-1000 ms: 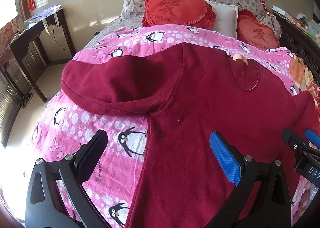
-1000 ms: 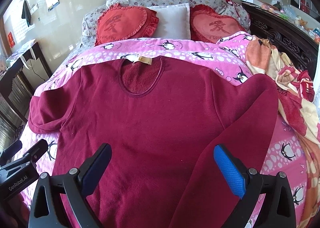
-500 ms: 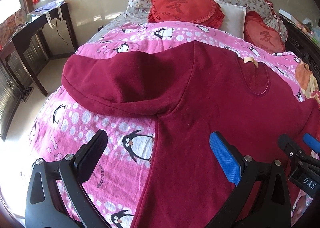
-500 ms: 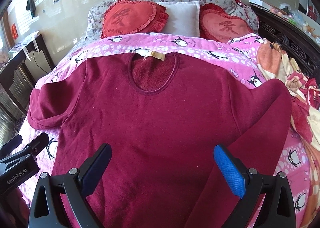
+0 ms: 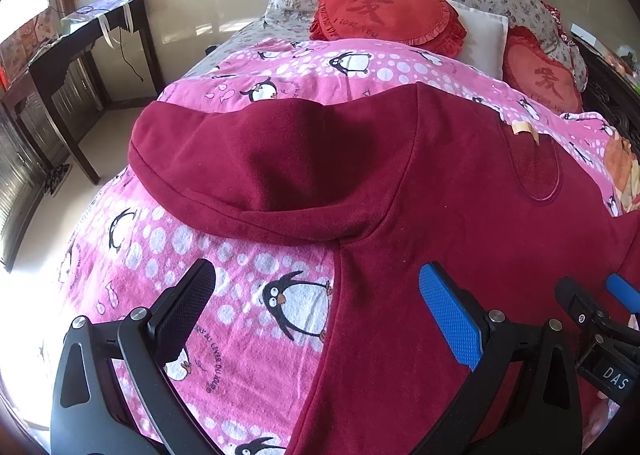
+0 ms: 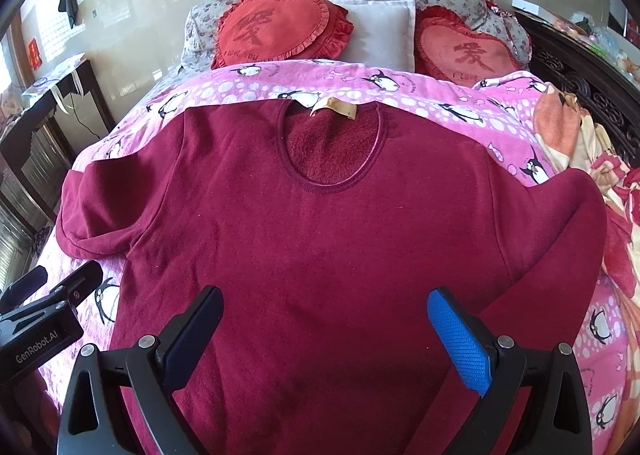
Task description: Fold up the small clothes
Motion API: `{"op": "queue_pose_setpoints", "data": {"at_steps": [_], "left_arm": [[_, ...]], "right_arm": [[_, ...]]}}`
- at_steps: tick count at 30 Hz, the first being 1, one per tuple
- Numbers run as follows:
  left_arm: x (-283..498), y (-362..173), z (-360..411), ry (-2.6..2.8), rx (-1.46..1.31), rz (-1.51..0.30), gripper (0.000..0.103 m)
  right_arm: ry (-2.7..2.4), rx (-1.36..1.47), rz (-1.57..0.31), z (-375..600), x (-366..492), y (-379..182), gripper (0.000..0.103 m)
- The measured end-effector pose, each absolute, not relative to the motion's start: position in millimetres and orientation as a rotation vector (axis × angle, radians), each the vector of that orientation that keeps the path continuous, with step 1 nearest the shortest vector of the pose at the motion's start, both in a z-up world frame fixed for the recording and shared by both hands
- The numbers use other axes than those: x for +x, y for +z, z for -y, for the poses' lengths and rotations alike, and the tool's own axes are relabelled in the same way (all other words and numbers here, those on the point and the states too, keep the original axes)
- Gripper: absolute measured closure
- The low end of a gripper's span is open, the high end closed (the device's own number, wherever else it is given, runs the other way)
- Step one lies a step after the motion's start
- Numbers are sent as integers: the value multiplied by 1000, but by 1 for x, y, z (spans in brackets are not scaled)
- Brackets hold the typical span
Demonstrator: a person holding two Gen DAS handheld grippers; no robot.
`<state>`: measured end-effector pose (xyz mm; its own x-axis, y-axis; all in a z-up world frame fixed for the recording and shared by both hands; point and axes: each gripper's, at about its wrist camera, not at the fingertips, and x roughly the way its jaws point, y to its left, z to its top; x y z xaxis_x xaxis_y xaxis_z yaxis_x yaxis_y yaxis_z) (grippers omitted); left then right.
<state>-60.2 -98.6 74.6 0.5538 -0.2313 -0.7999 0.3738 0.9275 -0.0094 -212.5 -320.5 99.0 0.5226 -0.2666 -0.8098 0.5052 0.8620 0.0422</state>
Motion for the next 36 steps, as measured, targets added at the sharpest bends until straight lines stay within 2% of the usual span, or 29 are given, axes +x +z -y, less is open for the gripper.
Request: {"op": "queue_pose_setpoints", "data": {"at_steps": [11,20,22,24,31,32,33,35,36], "left_arm": [[-19,71,62,-301,101,-927,1],[76,59,-23,-199,-187,-991,3],[99,50,-40,-194,-272,-1018,10],[120,41,-54,-193,-359,-1041,21],[159,13,-67,-162,-462,-1061,38],[161,12,-65,-163,-451,-1052,45],[163,11,-63,-168,-442,-1043,57],[168,9,-61,-179,-436,-1052,69],[171,8,-60,-186,-436,-1053,80]], "right_arm": [[-443,273,-939,311,-195,87,2],[-400,274,-952,303,-185,84,2],[-393,273,-956,302,-182,83,2],[-386,274,-963,302,-179,81,2],[-372,264,-983,300,-171,76,2],[-372,259,-985,300,-170,76,2],[-373,255,-987,301,-170,76,2],[-379,255,-989,303,-169,75,2],[-383,260,-990,304,-170,74,2]]}}
